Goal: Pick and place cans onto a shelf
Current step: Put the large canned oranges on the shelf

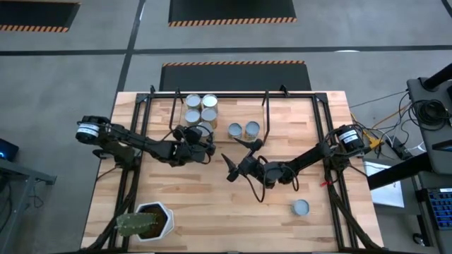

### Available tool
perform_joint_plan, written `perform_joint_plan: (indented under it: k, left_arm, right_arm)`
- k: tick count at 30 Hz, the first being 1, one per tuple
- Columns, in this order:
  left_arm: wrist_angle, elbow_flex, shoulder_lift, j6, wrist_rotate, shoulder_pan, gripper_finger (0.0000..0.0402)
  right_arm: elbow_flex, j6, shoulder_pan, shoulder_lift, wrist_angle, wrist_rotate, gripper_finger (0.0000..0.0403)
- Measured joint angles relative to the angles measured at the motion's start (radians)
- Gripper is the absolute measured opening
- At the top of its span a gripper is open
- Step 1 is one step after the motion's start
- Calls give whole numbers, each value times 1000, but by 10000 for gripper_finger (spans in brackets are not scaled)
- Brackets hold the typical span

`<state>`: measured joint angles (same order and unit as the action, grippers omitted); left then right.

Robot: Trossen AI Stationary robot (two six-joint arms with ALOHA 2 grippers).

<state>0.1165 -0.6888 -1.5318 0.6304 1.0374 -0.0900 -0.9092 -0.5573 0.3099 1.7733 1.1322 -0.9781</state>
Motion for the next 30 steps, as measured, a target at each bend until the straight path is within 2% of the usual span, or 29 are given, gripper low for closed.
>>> perform_joint_plan:
  k: [17,30]
  left_arm:
    - [13,1,0,38,-1,7,314]
    - [15,1,0,38,-1,7,359]
  right_arm:
    - [0,7,0,1,0,1,357]
    - [0,7,0,1,-2,1,357]
